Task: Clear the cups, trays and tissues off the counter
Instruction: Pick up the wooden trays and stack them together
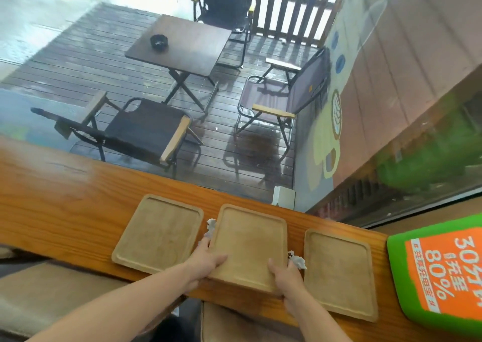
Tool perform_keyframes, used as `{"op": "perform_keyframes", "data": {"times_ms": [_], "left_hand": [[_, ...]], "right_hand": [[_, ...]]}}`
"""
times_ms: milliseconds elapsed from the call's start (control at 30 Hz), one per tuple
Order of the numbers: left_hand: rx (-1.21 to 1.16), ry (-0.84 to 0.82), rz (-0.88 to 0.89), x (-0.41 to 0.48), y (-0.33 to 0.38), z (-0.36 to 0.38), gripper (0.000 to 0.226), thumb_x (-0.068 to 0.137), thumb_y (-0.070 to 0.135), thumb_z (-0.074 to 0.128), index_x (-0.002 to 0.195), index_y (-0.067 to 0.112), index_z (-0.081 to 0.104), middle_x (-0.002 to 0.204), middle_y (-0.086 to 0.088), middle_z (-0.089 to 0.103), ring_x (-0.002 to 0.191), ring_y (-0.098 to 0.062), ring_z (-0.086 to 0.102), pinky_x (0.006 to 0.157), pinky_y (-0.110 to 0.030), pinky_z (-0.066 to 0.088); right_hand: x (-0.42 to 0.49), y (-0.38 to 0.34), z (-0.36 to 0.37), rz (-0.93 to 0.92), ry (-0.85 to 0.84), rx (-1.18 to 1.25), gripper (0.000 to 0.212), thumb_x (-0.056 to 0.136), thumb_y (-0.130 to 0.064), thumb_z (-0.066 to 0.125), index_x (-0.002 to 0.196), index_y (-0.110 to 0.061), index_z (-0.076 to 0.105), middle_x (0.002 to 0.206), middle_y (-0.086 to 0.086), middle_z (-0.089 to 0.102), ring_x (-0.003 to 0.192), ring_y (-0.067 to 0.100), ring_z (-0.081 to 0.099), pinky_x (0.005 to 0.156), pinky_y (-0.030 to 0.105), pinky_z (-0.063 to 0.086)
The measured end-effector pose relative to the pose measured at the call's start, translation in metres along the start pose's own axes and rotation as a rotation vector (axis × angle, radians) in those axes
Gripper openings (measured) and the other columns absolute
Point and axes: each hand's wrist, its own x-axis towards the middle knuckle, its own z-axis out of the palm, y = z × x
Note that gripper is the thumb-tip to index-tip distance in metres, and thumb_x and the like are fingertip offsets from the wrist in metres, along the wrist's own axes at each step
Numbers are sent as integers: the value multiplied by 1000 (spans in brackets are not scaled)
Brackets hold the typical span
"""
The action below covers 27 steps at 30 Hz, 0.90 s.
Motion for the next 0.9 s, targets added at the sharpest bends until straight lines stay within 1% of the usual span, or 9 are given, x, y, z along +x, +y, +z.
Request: {"op": "perform_keyframes", "data": {"times_ms": [100, 167, 233, 333, 467, 600, 667, 767, 900], "left_hand": [[142, 36, 32, -10, 15, -35, 70, 87, 22, 76, 145, 18, 36, 139, -7, 55, 113, -22, 59, 100, -42, 51], [150, 56, 55, -13, 22, -67, 73, 86, 19, 77, 146, 14, 35, 126, -2, 60, 104, -19, 61, 84, -35, 55], [147, 49, 82, -12, 25, -103, 57, 85, 16, 78, 131, 18, 45, 106, 5, 60, 95, -16, 62, 82, -37, 59], [165, 31, 79, -9, 27, -163, 41, 83, 14, 79, 105, 27, 47, 102, 7, 59, 94, -18, 63, 90, -45, 58], [156, -39, 19, -8, 23, -226, 56, 82, 13, 80, 123, 26, 43, 102, 7, 59, 96, -18, 62, 77, -37, 59], [176, -74, -36, 2, 12, -262, 73, 83, 12, 78, 144, 17, 38, 119, -3, 62, 110, -25, 62, 94, -46, 56], [159, -74, -51, 8, 6, -267, 83, 83, 12, 79, 151, 17, 31, 132, -8, 58, 116, -28, 60, 95, -46, 56], [240, -88, -33, 18, 2, -271, 79, 82, 18, 81, 147, 20, 36, 117, 2, 60, 108, -22, 62, 85, -39, 61], [361, -89, -42, 31, -1, -275, 60, 77, 23, 85, 124, 25, 49, 103, 6, 63, 95, -17, 66, 76, -38, 64]], "right_hand": [[-15, -19, 22, -11, -29, -39, 78, 95, -34, 65, 156, -13, 21, 152, 11, 43, 135, 33, 46, 110, 53, 42], [-23, -29, 48, -18, -37, -42, 74, 96, -31, 64, 155, -11, 24, 150, 11, 45, 132, 33, 48, 111, 52, 41], [-28, -35, 81, -22, -47, -36, 62, 97, -29, 63, 149, -10, 35, 141, 11, 54, 124, 31, 53, 108, 50, 44], [-36, -40, 135, -6, -68, -7, 46, 98, -27, 61, 138, -10, 46, 127, 9, 61, 112, 28, 59, 100, 48, 51], [-46, -44, 188, 42, -61, 15, 35, 101, -26, 55, 133, -14, 49, 119, 7, 62, 102, 27, 62, 78, 41, 57], [-45, -43, 217, 90, -23, 21, 29, 103, -23, 51, 131, -17, 52, 116, 7, 64, 103, 29, 63, 85, 46, 58], [-46, -44, 224, 123, 8, 14, 28, 104, -22, 47, 131, -16, 52, 114, 7, 63, 102, 29, 62, 84, 45, 58], [-43, -44, 228, 145, 61, 4, 26, 104, -22, 46, 128, -16, 54, 111, 6, 63, 100, 27, 62, 82, 43, 58], [-34, -35, 231, 145, 83, 27, 24, 103, -21, 49, 123, -18, 62, 110, 6, 68, 101, 27, 64, 90, 47, 58]]}}
